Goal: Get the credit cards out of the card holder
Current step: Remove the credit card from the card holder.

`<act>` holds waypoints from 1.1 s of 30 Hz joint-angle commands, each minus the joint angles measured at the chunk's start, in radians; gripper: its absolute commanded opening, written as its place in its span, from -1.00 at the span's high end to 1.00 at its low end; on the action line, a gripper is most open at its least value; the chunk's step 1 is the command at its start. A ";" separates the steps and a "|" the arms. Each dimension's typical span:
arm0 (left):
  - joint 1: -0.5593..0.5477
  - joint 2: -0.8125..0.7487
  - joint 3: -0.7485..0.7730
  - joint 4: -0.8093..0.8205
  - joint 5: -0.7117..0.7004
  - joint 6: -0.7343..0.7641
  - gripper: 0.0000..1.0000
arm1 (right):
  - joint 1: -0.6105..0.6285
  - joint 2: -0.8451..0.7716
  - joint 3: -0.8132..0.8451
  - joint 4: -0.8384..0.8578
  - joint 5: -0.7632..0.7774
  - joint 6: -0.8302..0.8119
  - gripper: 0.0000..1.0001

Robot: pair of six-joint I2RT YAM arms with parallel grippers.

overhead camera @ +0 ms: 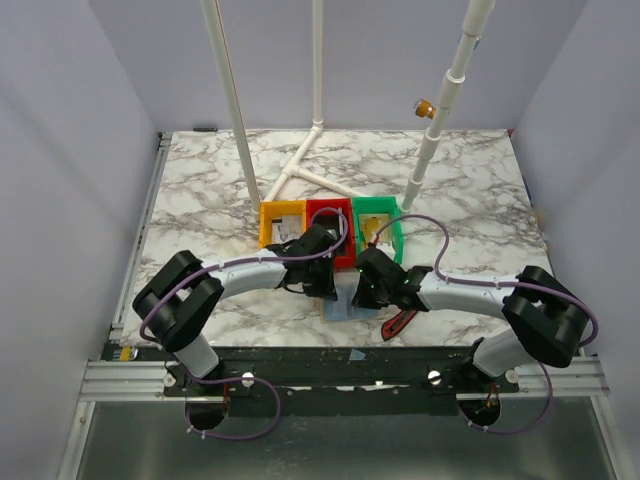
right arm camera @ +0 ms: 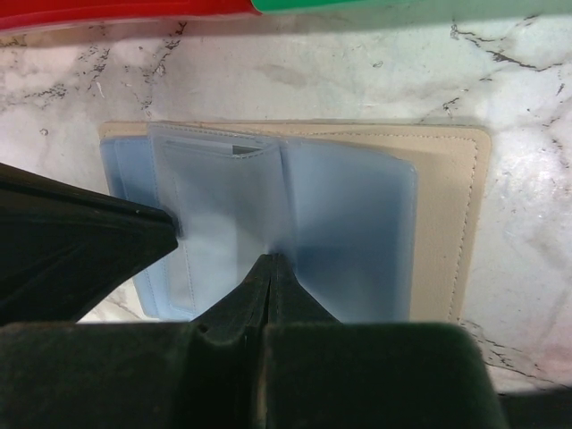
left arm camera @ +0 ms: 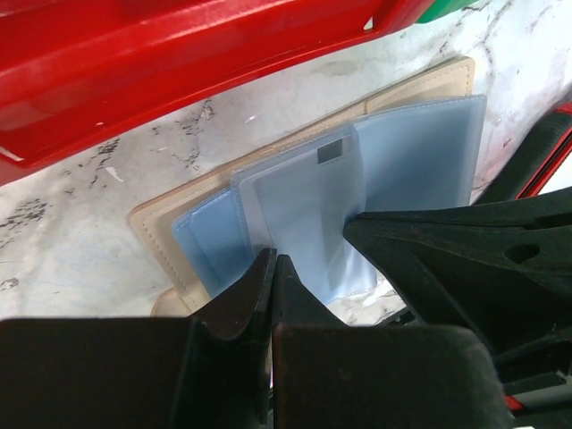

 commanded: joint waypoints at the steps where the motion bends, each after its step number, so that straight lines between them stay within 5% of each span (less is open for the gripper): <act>1: -0.020 0.034 0.039 0.021 0.019 0.013 1.00 | -0.007 0.023 -0.044 -0.053 -0.002 -0.003 0.99; 16: -0.046 0.084 0.071 0.020 0.028 -0.003 1.00 | -0.013 -0.039 -0.028 -0.070 0.003 -0.014 0.98; 21: -0.050 0.084 0.082 0.018 0.029 -0.003 1.00 | -0.014 -0.119 0.027 -0.139 0.047 -0.030 0.80; 33: -0.073 0.110 0.158 -0.007 0.037 0.012 1.00 | -0.013 -0.266 0.136 -0.299 0.181 -0.068 0.74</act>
